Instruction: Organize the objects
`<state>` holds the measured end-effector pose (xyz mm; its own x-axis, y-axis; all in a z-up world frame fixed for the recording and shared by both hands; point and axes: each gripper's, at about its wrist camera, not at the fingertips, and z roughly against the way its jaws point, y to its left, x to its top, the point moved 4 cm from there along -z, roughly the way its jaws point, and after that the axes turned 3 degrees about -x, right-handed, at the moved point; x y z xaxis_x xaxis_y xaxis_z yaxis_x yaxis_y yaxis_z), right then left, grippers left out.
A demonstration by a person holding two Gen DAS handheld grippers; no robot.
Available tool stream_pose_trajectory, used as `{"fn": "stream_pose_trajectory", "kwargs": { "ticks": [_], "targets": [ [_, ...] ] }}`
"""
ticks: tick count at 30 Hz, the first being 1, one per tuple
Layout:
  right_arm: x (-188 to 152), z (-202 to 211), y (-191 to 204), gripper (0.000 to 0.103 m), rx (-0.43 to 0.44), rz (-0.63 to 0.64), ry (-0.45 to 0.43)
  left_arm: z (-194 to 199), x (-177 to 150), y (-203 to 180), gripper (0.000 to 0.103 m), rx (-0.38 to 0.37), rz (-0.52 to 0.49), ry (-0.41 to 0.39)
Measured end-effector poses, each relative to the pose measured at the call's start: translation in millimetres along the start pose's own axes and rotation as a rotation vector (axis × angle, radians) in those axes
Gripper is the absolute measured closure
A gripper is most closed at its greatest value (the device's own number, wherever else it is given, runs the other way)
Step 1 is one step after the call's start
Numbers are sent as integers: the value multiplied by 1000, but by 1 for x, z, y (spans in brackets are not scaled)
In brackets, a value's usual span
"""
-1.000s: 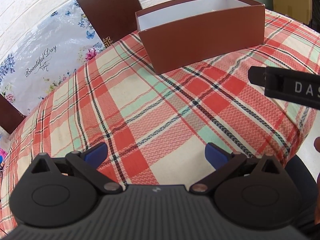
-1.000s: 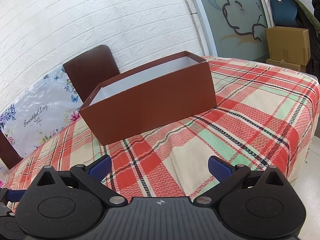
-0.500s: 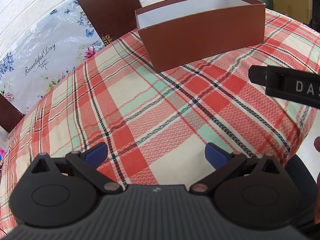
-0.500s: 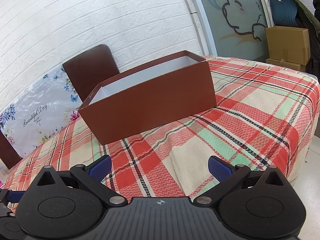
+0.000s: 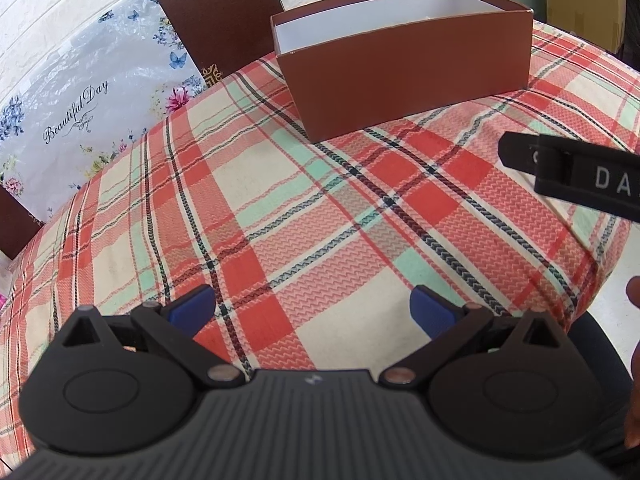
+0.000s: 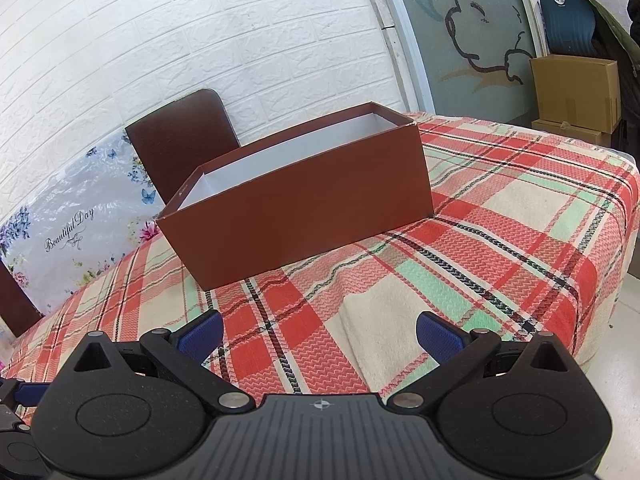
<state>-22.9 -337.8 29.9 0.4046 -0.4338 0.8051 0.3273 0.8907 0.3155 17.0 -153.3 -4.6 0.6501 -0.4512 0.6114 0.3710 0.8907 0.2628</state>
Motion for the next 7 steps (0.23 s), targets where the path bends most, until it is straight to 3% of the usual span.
{"fn": "stream_pose_trajectory", "kwargs": {
  "ticks": [7],
  "targets": [
    [-1,3,3,1,-8,1,-5,4,2,1,0,-26,2,-24]
  ]
}}
